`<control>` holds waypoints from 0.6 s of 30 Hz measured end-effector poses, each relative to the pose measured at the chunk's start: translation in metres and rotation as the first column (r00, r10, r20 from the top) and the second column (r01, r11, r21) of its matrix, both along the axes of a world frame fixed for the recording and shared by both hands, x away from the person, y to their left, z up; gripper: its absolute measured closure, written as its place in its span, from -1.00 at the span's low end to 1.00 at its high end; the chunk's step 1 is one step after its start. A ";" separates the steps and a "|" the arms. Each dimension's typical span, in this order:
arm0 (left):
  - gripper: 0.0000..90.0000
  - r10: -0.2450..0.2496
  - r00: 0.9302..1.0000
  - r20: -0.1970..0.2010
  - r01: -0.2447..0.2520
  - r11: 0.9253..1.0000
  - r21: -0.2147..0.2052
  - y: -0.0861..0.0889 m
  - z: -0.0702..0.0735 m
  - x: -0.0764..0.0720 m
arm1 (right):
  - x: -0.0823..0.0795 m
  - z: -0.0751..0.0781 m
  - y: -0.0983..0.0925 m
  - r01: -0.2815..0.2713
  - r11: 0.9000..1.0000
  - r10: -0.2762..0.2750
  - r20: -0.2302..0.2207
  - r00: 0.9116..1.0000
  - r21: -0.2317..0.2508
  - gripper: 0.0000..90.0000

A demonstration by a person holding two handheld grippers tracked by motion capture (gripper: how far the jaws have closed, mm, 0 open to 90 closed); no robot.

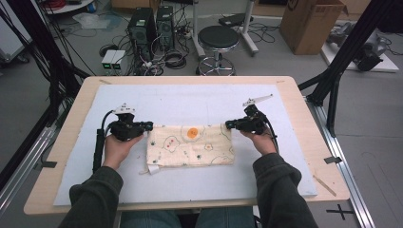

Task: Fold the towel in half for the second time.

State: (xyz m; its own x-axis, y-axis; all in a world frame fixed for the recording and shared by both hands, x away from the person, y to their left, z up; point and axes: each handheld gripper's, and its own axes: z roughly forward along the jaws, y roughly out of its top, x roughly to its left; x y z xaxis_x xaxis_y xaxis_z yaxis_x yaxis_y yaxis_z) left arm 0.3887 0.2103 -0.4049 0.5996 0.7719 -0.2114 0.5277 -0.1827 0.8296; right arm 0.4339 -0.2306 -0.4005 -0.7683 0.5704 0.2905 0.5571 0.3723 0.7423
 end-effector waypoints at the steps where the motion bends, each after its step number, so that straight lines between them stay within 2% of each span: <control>1: 0.89 0.004 1.000 0.005 -0.004 1.000 -0.010 0.001 0.001 0.001 | 0.002 0.001 0.000 0.003 1.000 -0.003 0.001 1.000 -0.005 0.89; 6: 0.89 0.025 1.000 0.002 -0.025 0.999 -0.036 0.003 -0.001 0.007 | 0.010 0.005 0.000 0.017 1.000 -0.017 -0.011 1.000 -0.001 0.89; 8: 0.89 0.033 0.999 0.003 -0.033 0.999 -0.031 0.003 -0.003 0.009 | 0.013 0.006 0.001 0.021 1.000 -0.021 -0.007 1.000 -0.005 0.89; 14: 0.89 0.050 0.999 -0.013 -0.051 0.997 -0.066 0.003 -0.008 0.015 | 0.020 0.001 -0.002 0.044 0.999 -0.044 -0.021 0.999 0.011 0.89; 18: 0.89 0.051 0.999 -0.017 -0.052 0.996 -0.067 0.003 -0.010 0.016 | 0.022 0.000 -0.003 0.052 0.998 -0.051 -0.015 0.999 0.026 0.89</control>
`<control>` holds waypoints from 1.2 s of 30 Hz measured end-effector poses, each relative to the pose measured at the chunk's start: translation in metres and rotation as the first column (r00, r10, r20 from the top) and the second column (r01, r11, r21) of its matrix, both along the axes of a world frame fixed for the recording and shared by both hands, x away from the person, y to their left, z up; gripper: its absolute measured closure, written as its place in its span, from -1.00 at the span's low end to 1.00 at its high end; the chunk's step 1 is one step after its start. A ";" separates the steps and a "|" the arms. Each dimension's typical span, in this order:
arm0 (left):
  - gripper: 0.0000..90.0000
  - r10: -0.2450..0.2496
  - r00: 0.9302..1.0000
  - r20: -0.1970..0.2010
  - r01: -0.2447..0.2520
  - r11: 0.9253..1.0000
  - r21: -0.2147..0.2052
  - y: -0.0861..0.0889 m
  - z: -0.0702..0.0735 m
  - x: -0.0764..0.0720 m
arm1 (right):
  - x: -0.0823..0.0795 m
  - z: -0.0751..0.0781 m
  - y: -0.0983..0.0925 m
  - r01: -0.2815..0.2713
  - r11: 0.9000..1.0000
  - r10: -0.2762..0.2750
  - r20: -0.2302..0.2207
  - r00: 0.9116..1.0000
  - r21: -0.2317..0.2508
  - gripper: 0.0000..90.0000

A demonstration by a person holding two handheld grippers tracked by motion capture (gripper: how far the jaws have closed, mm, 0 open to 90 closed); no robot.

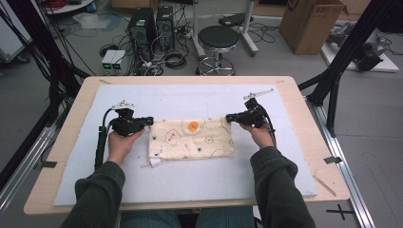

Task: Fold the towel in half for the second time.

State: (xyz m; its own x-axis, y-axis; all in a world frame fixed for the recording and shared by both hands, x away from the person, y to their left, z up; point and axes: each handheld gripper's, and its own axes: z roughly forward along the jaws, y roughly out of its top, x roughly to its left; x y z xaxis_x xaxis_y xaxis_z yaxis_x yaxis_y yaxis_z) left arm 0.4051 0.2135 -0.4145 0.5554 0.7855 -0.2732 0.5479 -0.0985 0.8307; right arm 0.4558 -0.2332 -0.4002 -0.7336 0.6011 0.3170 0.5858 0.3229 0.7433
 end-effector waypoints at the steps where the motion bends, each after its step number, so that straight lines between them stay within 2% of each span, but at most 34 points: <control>1: 0.89 -0.002 1.000 0.000 0.002 1.000 -0.001 0.000 0.000 0.000 | 0.001 -0.001 0.000 0.000 1.000 0.000 0.005 1.000 -0.001 0.89; 5: 0.89 -0.007 1.000 -0.002 0.007 1.000 -0.001 0.001 -0.001 0.001 | 0.002 -0.005 0.001 -0.001 1.000 0.001 -0.010 1.000 -0.006 0.89; 10: 0.89 -0.014 1.000 0.004 0.014 1.000 -0.001 0.001 0.000 -0.001 | 0.002 -0.005 0.002 -0.001 1.000 0.001 0.000 1.000 -0.008 0.89; 19: 0.89 -0.025 0.999 0.021 0.025 1.000 -0.003 0.000 0.001 -0.003 | 0.000 -0.008 0.001 0.017 1.000 -0.017 -0.011 1.000 0.002 0.89; 27: 0.89 -0.029 0.999 0.030 0.029 1.000 -0.002 0.000 0.002 -0.008 | -0.004 -0.008 0.002 0.010 1.000 -0.010 -0.015 1.000 0.007 0.89; 36: 0.89 -0.038 0.998 0.041 0.039 0.999 -0.011 0.001 0.004 -0.012 | -0.008 -0.004 0.003 -0.008 1.000 0.008 0.002 1.000 0.004 0.89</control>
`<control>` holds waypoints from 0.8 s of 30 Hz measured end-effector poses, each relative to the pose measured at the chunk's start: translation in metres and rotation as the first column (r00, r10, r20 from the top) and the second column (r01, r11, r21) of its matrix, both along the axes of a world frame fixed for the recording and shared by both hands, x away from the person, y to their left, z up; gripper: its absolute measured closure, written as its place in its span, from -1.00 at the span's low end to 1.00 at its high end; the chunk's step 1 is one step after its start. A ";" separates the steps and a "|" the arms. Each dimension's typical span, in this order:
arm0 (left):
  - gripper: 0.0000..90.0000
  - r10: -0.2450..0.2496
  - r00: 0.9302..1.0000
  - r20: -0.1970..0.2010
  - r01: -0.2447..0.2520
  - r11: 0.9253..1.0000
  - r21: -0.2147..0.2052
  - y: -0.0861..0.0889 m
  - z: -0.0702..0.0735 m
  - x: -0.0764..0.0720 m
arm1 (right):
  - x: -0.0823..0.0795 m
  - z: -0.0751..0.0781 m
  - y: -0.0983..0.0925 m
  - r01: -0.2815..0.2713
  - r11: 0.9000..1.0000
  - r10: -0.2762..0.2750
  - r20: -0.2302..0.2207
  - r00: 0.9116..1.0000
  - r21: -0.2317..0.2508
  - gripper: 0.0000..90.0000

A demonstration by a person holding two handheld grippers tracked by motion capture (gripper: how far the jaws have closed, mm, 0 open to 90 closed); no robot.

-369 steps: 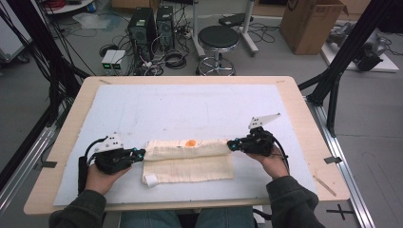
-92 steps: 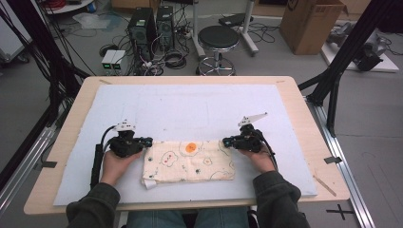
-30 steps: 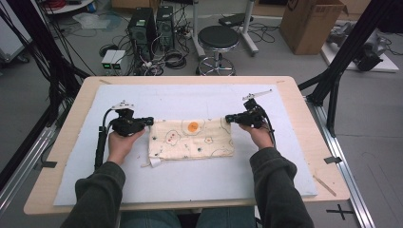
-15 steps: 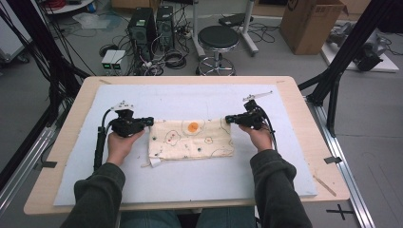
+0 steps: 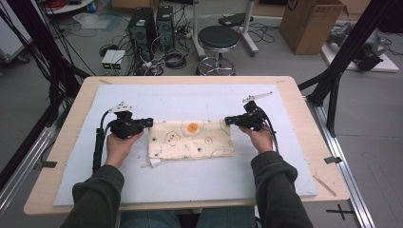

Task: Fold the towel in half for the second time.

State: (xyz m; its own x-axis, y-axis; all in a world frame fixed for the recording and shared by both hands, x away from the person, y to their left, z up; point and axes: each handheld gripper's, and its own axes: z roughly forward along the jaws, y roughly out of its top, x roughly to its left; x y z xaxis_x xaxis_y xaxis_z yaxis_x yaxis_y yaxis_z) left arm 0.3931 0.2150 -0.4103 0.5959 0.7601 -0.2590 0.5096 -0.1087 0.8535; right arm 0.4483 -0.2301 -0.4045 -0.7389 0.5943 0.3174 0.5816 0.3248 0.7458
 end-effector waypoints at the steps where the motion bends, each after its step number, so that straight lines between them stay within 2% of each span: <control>1: 0.89 -0.004 1.000 0.003 0.004 1.000 0.003 0.000 0.000 0.000 | -0.001 0.001 0.000 0.000 1.000 0.000 0.000 1.000 0.001 0.89; 20: 0.89 -0.021 1.000 0.019 0.021 1.000 0.006 0.002 0.001 -0.012 | -0.008 0.004 0.003 -0.021 1.000 0.022 0.007 1.000 -0.016 0.89; 24: 0.89 -0.031 0.999 0.018 0.030 0.999 0.032 0.001 0.000 -0.014 | -0.010 0.005 0.002 -0.025 0.999 0.025 0.006 1.000 -0.020 0.89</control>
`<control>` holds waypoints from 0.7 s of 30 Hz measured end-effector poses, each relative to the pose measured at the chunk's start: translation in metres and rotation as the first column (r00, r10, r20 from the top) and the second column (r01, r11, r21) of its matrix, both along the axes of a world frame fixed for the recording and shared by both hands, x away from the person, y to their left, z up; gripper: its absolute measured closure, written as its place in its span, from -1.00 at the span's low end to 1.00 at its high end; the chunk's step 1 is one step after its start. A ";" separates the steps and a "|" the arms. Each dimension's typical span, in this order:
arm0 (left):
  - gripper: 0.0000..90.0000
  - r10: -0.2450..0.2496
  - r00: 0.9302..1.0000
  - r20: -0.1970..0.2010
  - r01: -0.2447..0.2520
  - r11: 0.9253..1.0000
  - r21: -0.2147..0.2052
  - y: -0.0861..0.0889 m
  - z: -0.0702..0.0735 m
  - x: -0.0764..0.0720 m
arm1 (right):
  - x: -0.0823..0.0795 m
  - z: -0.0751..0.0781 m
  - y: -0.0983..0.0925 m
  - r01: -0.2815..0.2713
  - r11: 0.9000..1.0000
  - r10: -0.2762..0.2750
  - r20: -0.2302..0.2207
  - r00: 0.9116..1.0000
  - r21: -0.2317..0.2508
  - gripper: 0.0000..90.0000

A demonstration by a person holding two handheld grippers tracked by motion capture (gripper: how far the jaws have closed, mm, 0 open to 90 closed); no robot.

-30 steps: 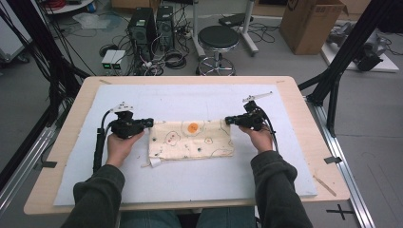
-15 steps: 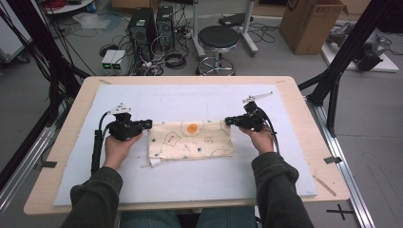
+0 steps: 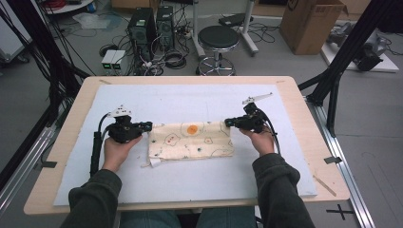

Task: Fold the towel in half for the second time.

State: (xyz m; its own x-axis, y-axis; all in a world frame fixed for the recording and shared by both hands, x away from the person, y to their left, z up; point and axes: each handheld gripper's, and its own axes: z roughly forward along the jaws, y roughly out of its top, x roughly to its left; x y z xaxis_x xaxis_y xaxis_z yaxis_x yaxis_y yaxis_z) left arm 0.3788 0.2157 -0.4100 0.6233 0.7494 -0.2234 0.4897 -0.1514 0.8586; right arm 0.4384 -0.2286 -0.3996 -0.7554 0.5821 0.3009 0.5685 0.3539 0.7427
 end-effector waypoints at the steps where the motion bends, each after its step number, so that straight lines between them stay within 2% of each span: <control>1: 0.89 0.001 1.000 0.004 -0.001 1.000 -0.001 -0.001 0.000 0.000 | -0.001 0.000 0.000 0.003 1.000 -0.003 -0.001 1.000 -0.006 0.89; 4: 0.89 -0.006 1.000 0.010 0.006 1.000 -0.002 -0.002 0.001 -0.001 | -0.004 -0.004 -0.001 0.006 1.000 -0.006 0.021 1.000 -0.004 0.89; 10: 0.89 -0.016 1.000 0.021 0.015 1.000 0.009 -0.005 0.001 -0.003 | -0.008 -0.017 -0.008 0.011 1.000 -0.011 -0.003 1.000 0.025 0.89; 13: 0.89 -0.023 1.000 0.019 0.022 1.000 0.014 -0.004 0.002 -0.005 | -0.010 -0.017 -0.007 0.007 1.000 -0.007 0.001 1.000 0.028 0.89; 17: 0.89 -0.030 0.999 0.039 0.029 1.000 0.012 -0.004 0.004 -0.010 | -0.013 -0.015 -0.008 0.000 0.999 -0.001 0.013 1.000 0.043 0.89; 21: 0.89 -0.032 0.999 0.034 0.032 0.999 0.010 -0.001 -0.001 -0.014 | -0.017 -0.016 -0.009 -0.011 0.998 0.010 0.022 1.000 0.057 0.89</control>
